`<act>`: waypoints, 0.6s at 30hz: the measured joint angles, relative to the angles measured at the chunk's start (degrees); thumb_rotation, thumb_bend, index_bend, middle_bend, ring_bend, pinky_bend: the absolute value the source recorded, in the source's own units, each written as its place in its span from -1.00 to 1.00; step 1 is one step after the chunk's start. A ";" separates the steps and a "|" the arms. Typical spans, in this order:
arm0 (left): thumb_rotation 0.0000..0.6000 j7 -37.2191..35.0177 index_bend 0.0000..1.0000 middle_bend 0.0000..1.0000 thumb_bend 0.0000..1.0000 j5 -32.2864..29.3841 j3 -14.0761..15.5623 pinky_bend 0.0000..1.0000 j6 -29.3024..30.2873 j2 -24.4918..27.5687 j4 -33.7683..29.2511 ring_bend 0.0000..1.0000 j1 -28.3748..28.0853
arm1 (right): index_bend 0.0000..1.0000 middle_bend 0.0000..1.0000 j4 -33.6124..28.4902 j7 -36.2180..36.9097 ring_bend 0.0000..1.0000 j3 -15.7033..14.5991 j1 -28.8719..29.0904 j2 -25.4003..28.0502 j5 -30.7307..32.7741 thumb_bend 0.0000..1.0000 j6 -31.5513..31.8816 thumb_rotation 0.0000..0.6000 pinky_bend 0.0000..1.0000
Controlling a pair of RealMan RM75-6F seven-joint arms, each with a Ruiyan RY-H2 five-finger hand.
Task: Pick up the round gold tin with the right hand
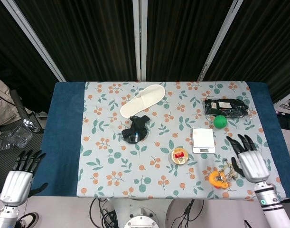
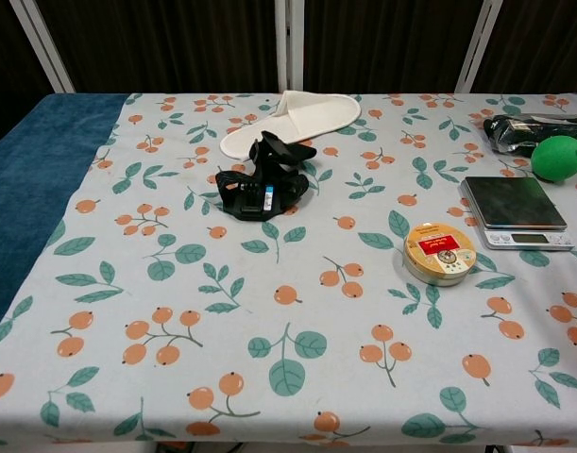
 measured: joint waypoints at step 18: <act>1.00 -2.66 -0.74 -0.82 -0.81 -0.07 0.72 -0.96 1.44 -0.16 1.86 -1.00 1.13 | -1.00 -0.46 0.20 -10.21 -1.00 -0.14 9.40 -10.20 7.77 0.34 -13.97 1.00 -1.00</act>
